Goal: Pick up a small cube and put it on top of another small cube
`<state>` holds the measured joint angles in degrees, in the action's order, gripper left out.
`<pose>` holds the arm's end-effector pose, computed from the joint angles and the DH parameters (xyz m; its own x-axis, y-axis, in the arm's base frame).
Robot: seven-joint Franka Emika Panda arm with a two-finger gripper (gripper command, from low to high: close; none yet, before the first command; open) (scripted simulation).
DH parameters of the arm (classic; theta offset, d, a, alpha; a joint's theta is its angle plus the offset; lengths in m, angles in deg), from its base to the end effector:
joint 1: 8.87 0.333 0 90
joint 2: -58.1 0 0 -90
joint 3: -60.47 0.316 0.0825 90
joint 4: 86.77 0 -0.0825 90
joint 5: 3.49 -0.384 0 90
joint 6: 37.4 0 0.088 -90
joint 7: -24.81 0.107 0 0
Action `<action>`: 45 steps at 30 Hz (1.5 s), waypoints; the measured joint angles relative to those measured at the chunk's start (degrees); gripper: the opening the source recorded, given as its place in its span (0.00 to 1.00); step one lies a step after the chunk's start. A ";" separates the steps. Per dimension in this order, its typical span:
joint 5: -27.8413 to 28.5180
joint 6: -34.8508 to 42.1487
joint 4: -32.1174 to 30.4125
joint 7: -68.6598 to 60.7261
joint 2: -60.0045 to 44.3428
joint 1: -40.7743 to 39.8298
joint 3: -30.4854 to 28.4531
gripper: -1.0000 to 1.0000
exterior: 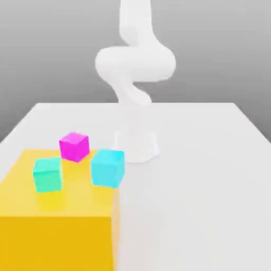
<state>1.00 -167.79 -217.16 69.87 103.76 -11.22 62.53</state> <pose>0.3447 0.0025 0.7183 0.4784 -0.6629 0.5759 -0.5119 -0.7434 -0.4305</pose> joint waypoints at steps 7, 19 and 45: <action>4.27 -2.13 -8.36 -1.59 -11.22 -7.96 -7.31 0.50; 2.83 -7.80 -25.36 -9.28 -32.00 -20.83 -26.38 0.50; -11.22 -50.14 -38.58 -9.18 -57.20 -29.67 -2.74 0.00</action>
<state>-10.21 -217.93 -255.74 60.70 46.57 -40.89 59.79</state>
